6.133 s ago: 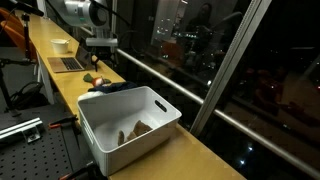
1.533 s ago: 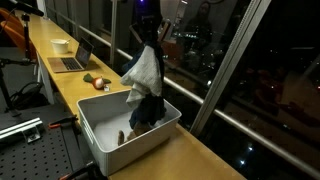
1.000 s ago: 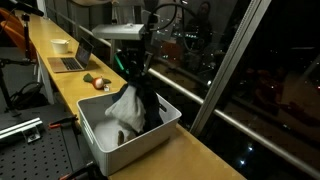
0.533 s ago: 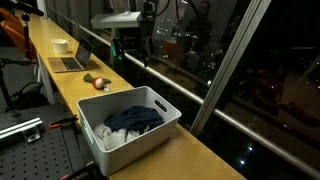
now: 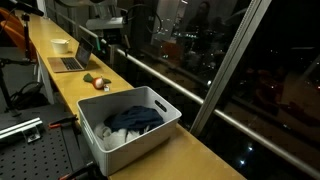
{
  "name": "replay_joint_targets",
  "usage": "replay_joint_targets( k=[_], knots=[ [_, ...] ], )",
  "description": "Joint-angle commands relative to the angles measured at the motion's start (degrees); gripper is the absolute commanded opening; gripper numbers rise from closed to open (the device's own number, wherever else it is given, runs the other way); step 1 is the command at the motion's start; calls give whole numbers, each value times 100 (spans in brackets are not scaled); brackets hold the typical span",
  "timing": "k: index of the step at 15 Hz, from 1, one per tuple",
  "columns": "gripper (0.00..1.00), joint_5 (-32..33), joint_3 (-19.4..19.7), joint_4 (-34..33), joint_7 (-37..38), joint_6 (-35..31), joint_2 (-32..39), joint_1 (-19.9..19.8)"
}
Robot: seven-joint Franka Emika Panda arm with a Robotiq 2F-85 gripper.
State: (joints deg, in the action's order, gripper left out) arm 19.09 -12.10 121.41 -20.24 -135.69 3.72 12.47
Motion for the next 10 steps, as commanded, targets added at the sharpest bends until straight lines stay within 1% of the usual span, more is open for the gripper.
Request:
replay_joint_targets(
  k=[1, 5, 10],
  knots=[
    [100, 340, -302, -802, -59, 69, 1151, 373],
    [100, 460, -497, -1536, -353, 115, 2120, 798],
    [100, 352, -611, -2457, -1061, 211, 3059, 1046]
  ],
)
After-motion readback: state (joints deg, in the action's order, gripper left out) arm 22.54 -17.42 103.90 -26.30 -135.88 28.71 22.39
